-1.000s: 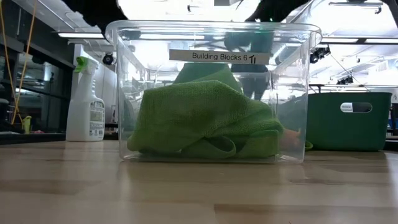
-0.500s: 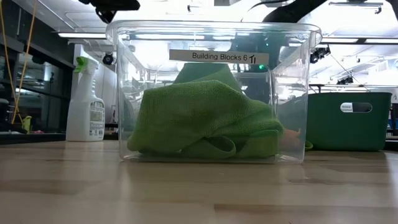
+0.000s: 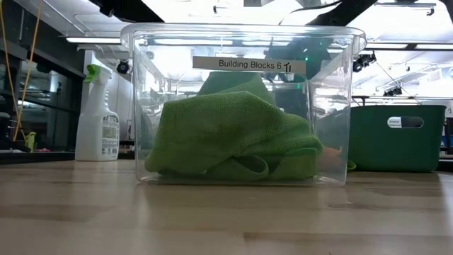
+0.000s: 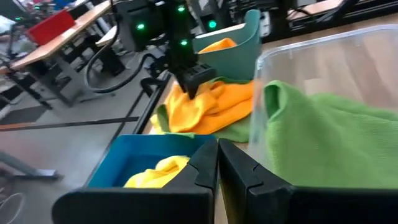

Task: Sort microfiber towel by color & place in baskets
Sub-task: Put the orange towel into the green bin

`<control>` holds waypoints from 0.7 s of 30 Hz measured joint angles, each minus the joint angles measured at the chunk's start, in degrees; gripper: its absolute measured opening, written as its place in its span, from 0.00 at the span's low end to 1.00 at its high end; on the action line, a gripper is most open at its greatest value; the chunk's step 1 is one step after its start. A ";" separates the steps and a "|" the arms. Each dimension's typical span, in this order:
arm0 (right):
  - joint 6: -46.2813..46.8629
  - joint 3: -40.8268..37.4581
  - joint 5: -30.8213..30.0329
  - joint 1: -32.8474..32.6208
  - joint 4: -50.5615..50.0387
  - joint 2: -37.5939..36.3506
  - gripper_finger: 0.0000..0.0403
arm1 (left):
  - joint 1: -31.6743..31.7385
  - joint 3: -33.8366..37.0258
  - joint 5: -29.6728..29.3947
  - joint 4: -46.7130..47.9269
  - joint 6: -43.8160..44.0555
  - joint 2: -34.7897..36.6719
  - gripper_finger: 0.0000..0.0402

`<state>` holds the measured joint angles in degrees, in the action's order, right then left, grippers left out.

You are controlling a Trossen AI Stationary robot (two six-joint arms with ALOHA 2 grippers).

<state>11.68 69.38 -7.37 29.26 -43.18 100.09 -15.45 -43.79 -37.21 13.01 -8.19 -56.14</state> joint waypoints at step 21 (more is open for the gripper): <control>-7.22 41.59 -31.62 -13.77 -25.47 -10.15 0.00 | 0.86 -1.09 -2.91 0.05 -2.08 3.39 0.00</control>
<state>4.46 110.98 -38.98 15.49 -68.65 89.94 -14.59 -44.88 -40.12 13.06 -10.26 -52.75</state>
